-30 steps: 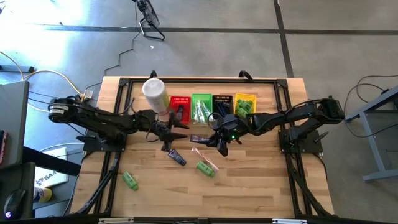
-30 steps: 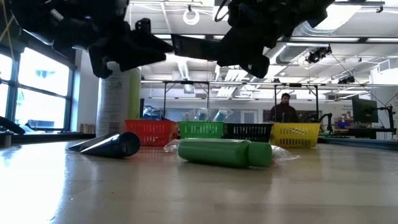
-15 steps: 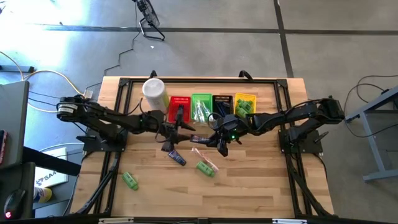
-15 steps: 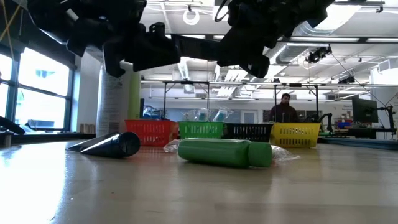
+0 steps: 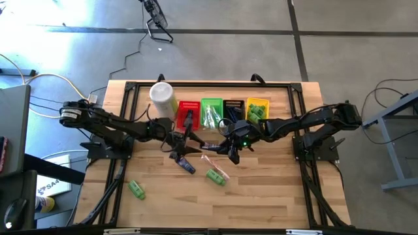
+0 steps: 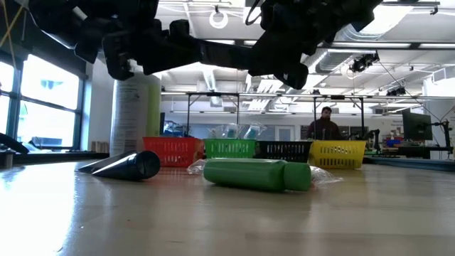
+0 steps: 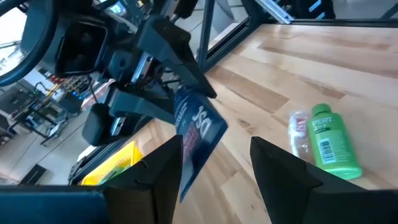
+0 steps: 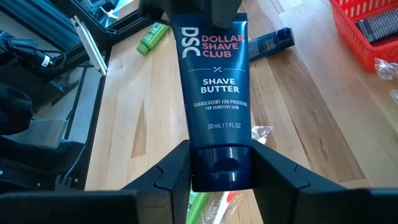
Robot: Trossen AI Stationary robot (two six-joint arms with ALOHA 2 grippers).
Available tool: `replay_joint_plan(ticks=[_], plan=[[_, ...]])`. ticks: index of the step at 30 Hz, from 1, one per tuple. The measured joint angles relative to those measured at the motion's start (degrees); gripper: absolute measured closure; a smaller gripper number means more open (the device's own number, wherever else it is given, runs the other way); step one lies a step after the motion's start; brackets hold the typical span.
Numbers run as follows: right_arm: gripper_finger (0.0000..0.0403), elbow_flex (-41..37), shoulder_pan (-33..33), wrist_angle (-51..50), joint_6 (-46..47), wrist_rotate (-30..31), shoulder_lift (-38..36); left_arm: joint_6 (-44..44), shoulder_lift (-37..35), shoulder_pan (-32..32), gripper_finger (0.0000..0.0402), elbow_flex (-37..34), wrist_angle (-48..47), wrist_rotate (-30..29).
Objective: Pick & Place Travel size toiletries
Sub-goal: Put the blue shave cream into the red bin
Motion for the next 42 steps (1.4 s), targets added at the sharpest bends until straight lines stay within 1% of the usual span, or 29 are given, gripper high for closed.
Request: replay_joint_plan(ticks=[3,5,10,15,20,29,32,36,42], plan=[[0.0271,0.0,0.0,0.0,0.0,0.1,0.0,0.0,0.0,-0.8,0.0226,0.0,0.0,-1.6],[0.0270,0.0,0.0,0.0,0.0,0.2,0.0,0.0,0.0,-1.1,0.0241,0.0,0.1,-3.0],[0.0270,0.0,0.0,0.0,0.1,0.2,0.0,0.0,0.0,-1.0,0.0300,0.0,0.0,-4.9],[0.0269,0.0,0.0,0.0,0.1,0.0,0.0,0.0,0.0,-1.0,0.0359,0.0,0.1,-4.7],[0.0269,0.0,0.0,0.1,0.3,-0.1,0.0,0.0,0.0,-1.0,0.0396,0.0,0.1,-4.5],[0.0269,0.0,0.0,0.1,0.0,-0.3,0.0,-0.2,0.0,-1.0,0.0400,0.0,-0.1,-4.5],[0.0261,0.0,0.0,0.1,-1.5,0.2,0.0,-0.2,0.0,-1.0,0.0400,0.0,-0.1,-4.5],[0.0233,0.0,0.0,0.8,-3.5,0.4,0.0,-0.5,0.0,-1.0,0.0401,-0.1,-0.5,-4.5],[0.0172,0.0,0.0,1.2,-3.5,0.4,0.0,-0.4,0.0,-1.0,0.0401,-0.1,-0.5,-4.5]])
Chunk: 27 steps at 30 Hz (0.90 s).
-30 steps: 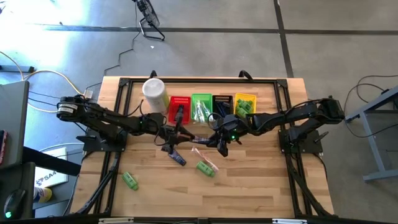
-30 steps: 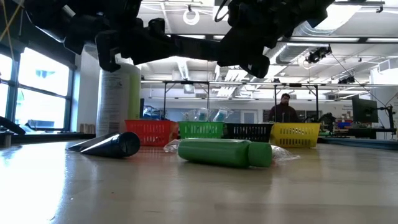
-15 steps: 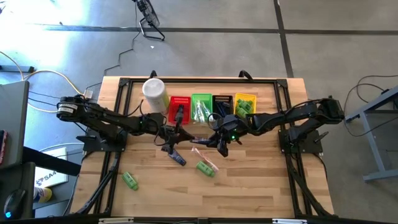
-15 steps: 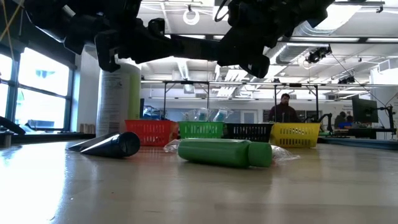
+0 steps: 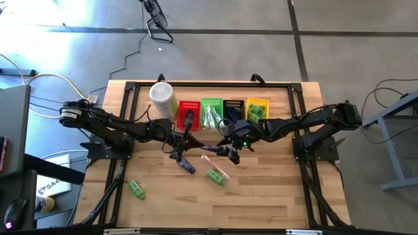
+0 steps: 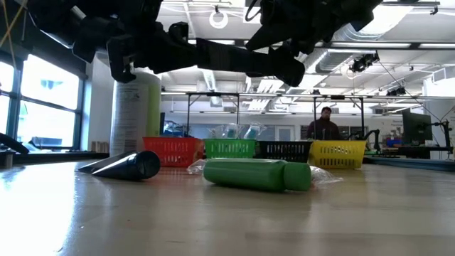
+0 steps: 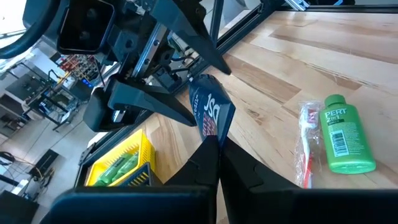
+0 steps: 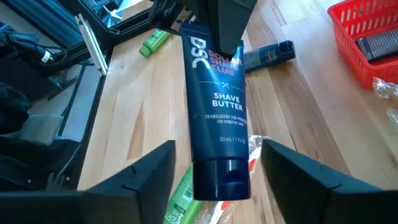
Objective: Pick & Place Travel size toiletries
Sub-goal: Put the blue shave cream into the red bin
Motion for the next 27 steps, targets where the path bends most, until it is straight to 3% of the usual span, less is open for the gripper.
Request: replay_joint_plan(ticks=[7,20,23,27], plan=[[0.0122,0.0,-1.0,-3.5,-0.1,-0.4,-3.3,-1.5,0.0,0.0,0.0401,0.0,0.0,-0.4],[0.0117,0.0,-6.2,-19.4,-7.7,0.6,-22.5,-6.7,0.0,0.0,0.0401,0.0,0.0,-9.0],[0.0132,0.0,-6.5,-25.3,-9.2,3.0,-25.6,-8.6,0.0,0.0,0.0401,0.0,0.0,-11.2],[0.0184,0.0,-6.1,-29.1,-13.1,4.9,-27.4,-10.8,0.0,0.0,0.0401,0.0,0.0,-14.9]])
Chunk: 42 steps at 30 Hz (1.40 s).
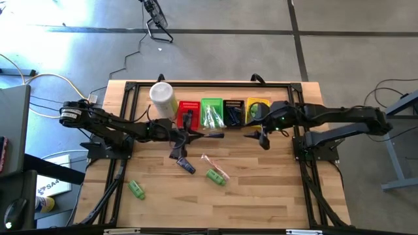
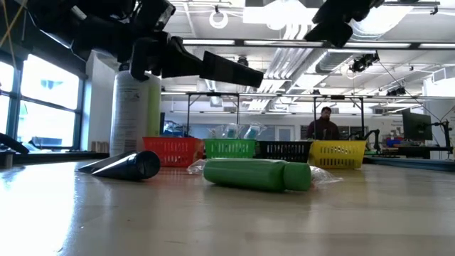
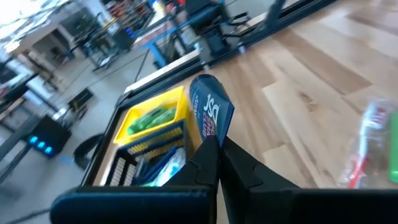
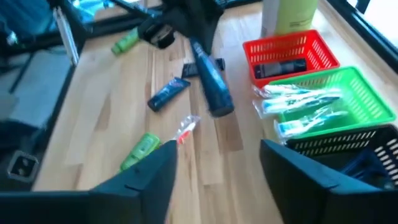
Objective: Pick & Place Travel size toiletries
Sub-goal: Put the blue shave cream into the red bin
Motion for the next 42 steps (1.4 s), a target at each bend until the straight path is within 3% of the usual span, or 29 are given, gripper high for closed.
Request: replay_joint_plan(ticks=[7,12,16,22,27,35,42], plan=[[0.0314,-0.8,0.0,-0.2,-7.9,0.4,0.6,-4.4,0.0,0.0,0.0401,0.0,0.0,-6.7],[0.0391,-7.3,-0.2,5.9,-11.0,2.4,0.5,-8.6,0.0,0.0,0.0401,0.0,0.0,-11.7],[0.0394,-14.2,-1.7,13.4,-10.5,3.6,-0.5,-13.6,0.0,0.0,0.0401,0.0,0.0,-15.6],[0.0399,-22.1,-4.5,28.5,-10.3,3.9,-1.5,-21.4,0.0,-0.1,0.0401,0.0,-0.2,-27.2],[0.0399,-22.6,-6.7,29.3,-10.7,1.0,-2.0,-23.5,0.0,-3.4,0.0401,0.0,-0.4,-34.2],[0.0399,-22.6,-7.1,28.9,-10.8,0.1,-2.0,-32.1,0.0,-11.1,0.0401,0.1,-6.0,-51.4],[0.0399,-22.6,-7.0,28.6,-10.7,-1.2,-2.0,-46.8,0.0,-11.6,0.0401,0.1,-16.9,-53.4]])
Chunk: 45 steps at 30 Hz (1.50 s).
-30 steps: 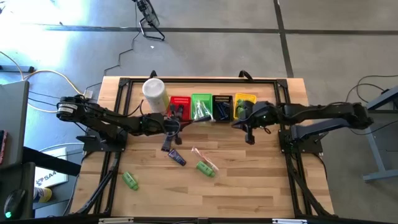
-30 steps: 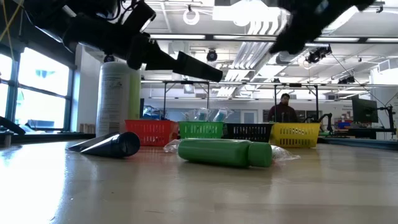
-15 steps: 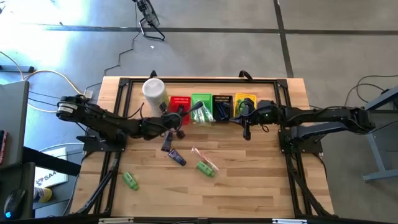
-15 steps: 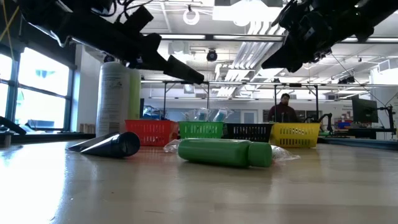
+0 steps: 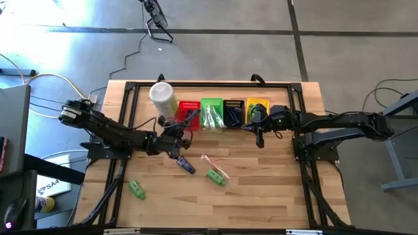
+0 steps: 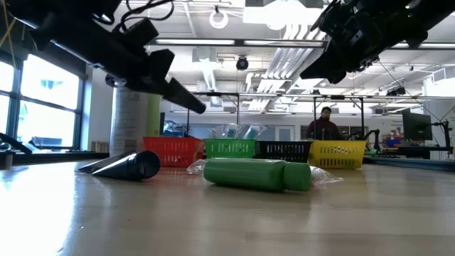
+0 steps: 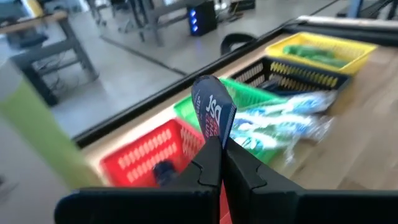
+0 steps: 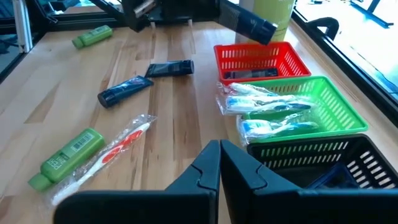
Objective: Pick & Place Travel size toiletries
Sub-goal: Put the blue shave cream into the red bin, then put the red toothbrush into the green bin
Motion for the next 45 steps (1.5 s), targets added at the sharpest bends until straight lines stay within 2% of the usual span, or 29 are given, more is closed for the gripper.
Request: replay_joint_plan(ticks=[4,8,14,20,31,36,45], plan=[[0.0399,0.0,0.0,0.0,0.0,0.0,0.0,-6.2,0.0,0.0,0.0401,0.0,-5.6,-2.3],[0.0399,0.0,0.0,0.0,0.0,0.0,0.0,-8.2,0.5,0.0,0.0401,0.0,-8.9,-3.2],[0.0399,0.0,0.0,-0.1,-0.1,0.0,0.0,-8.1,5.0,0.0,0.0401,0.0,-7.8,-4.6],[0.0399,0.0,0.0,-0.3,-0.1,0.0,0.0,-8.1,9.2,0.0,0.0401,0.0,-6.8,-9.0],[0.0399,0.0,0.0,-0.3,-0.1,0.0,0.0,-8.1,10.2,0.0,0.0398,0.0,-6.8,-8.6],[0.0399,0.0,0.0,-0.3,-0.1,0.0,0.0,-8.1,10.2,0.0,0.0372,0.0,-6.7,-8.5],[0.0399,0.0,0.0,-0.3,-0.1,0.0,0.0,-8.1,10.2,0.0,0.0289,0.0,-6.3,-8.6]])
